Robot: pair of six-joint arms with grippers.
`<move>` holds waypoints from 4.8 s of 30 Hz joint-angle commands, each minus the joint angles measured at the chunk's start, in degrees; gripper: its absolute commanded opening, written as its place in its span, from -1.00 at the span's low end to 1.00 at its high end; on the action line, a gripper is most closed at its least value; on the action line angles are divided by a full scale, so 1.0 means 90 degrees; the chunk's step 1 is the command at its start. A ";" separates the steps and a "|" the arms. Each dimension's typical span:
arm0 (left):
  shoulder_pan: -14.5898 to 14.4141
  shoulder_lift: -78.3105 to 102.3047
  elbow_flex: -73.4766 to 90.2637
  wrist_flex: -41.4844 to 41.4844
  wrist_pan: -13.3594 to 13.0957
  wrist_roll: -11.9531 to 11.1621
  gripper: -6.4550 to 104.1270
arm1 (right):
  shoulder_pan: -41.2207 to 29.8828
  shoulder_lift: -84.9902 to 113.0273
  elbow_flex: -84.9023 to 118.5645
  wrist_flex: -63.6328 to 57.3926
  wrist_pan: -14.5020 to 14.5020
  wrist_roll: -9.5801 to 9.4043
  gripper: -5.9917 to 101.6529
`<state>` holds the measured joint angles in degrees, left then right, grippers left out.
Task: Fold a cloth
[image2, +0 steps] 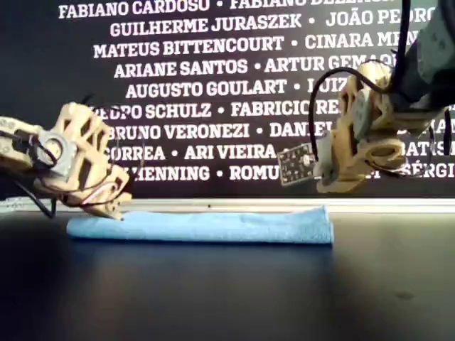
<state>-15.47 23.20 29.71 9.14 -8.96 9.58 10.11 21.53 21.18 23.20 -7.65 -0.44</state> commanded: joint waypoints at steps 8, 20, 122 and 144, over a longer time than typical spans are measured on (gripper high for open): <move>0.0127 0.1064 -0.0400 0.0000 -0.0049 0.0049 0.13 | -0.0400 0.1816 -0.0352 0.0303 -0.0088 0.0010 0.35; -0.0010 0.5459 0.2080 0.2861 -0.0811 -0.0078 0.13 | -0.0449 0.4365 -0.0244 0.5146 -0.0098 0.0000 0.36; -0.0400 0.4814 0.8027 -0.2812 0.0322 -0.0684 0.47 | 0.0371 0.4180 0.6309 -0.0713 -0.0010 0.0439 0.69; 0.0098 0.3945 0.7061 -0.2812 0.0400 -0.0684 0.47 | 0.0381 0.3984 0.5977 0.0215 -0.0029 0.0449 0.69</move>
<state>-15.82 57.92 96.33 -15.12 -5.71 3.08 13.45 55.46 79.28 24.35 -8.00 3.25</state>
